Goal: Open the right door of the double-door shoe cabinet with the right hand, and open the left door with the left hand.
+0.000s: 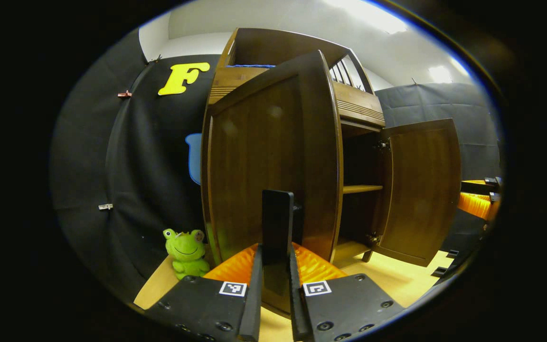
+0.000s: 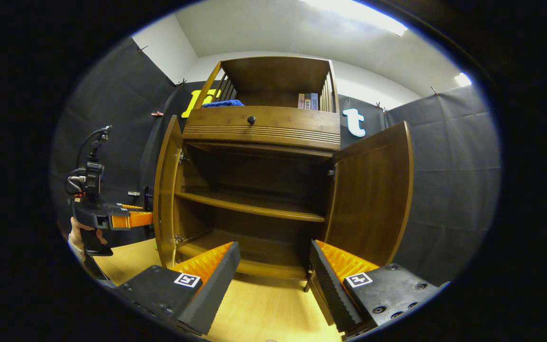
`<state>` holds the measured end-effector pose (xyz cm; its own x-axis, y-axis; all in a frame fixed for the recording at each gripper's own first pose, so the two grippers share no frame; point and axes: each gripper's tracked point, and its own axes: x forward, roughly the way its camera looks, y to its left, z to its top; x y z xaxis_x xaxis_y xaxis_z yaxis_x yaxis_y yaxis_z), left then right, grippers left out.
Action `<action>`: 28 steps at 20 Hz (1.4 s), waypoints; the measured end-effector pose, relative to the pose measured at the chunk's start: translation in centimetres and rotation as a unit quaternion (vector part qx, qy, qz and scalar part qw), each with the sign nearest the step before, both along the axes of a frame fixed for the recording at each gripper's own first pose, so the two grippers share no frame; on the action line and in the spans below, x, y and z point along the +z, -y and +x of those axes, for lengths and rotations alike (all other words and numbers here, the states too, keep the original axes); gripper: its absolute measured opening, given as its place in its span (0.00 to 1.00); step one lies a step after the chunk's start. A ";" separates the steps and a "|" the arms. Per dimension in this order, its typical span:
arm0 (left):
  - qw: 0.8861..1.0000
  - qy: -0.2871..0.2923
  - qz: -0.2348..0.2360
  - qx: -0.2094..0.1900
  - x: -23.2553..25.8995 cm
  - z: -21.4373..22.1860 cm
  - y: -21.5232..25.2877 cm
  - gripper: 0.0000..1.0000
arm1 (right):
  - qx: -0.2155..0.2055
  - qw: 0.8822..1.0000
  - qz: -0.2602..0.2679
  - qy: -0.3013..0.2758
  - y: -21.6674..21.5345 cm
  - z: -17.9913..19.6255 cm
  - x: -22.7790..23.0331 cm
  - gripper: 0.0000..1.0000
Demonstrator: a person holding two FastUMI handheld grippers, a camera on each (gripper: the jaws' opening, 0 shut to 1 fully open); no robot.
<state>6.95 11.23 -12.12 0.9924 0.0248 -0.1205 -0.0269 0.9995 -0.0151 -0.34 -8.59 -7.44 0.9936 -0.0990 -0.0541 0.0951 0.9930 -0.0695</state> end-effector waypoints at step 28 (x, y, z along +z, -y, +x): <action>0.987 0.022 0.048 0.149 2.2 -6.4 -10.3 0.18 | 0.048 0.999 0.005 -0.001 -5.3 1.4 -0.8 0.96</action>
<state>0.51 21.49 -9.94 0.9433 0.3266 -0.0593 -0.3223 0.9439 0.0716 1.05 -3.29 -8.21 0.9984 -0.0031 -0.0559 -0.0003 0.9982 -0.0600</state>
